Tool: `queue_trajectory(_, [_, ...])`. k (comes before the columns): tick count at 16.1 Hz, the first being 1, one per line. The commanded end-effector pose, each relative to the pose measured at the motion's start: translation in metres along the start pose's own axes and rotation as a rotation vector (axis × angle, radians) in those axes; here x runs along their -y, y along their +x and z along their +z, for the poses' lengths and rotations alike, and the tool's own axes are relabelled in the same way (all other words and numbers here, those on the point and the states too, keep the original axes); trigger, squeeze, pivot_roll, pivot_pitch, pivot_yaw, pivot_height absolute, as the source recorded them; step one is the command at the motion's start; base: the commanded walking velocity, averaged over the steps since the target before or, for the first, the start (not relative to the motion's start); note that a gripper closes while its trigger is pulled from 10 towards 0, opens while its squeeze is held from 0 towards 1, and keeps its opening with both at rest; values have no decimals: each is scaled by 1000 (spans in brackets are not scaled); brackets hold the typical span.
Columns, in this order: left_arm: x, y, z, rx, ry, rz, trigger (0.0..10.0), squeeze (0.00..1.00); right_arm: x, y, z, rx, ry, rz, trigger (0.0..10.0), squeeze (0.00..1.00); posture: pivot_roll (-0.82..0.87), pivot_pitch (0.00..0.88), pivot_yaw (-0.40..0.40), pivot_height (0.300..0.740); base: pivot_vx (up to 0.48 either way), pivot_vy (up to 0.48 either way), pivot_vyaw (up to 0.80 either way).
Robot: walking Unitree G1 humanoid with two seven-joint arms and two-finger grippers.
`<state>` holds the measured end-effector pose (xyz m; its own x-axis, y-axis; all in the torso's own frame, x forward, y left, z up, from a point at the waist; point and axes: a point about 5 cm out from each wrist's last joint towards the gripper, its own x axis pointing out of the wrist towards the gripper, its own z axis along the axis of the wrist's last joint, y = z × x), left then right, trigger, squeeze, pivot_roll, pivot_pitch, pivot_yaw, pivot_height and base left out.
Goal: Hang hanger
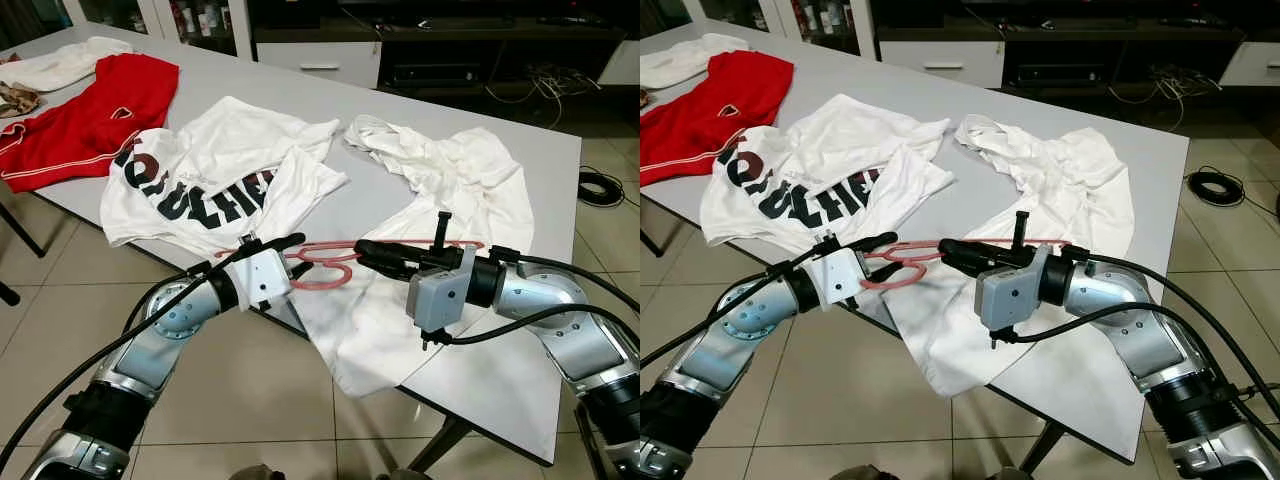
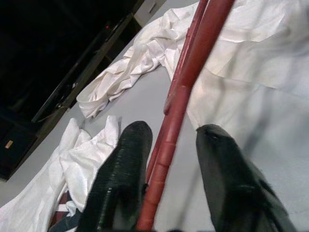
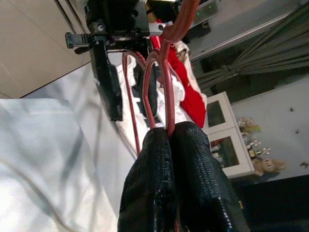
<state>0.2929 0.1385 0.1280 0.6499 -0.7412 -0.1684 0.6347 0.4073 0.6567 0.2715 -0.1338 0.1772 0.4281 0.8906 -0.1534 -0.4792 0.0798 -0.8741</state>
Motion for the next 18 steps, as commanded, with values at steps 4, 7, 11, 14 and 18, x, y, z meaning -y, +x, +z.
queue_trajectory(4, [0, 2, -1, -29, -7, -5, 0, 0, 11, 0, 3, 18, -80, -63, 10000, 0, -80, 0, 54, 736, 0, 0, 0])
queue_trajectory(7, [-2, 2, -2, -38, -7, 9, 0, 0, 12, -3, 1, 8, -69, -76, 10000, 1000, -80, 0, 54, 736, 0, 0, 0])
queue_trajectory(11, [-3, 2, -3, -48, -9, 28, 0, 0, 8, -6, -7, -52, -68, -41, 10000, 655, -82, 0, 54, 736, 0, 0, 0])
queue_trajectory(14, [-3, 4, -3, -49, -7, 28, 0, 0, 1, -8, -14, -102, -32, 3, 10000, 0, -88, 0, 53, 736, 0, 0, 0])
queue_trajectory(18, [-2, 5, -1, -44, -7, 32, 0, 0, 1, -8, -18, -139, 17, -22, 10000, 0, -91, 0, 53, 736, 0, 0, 0])
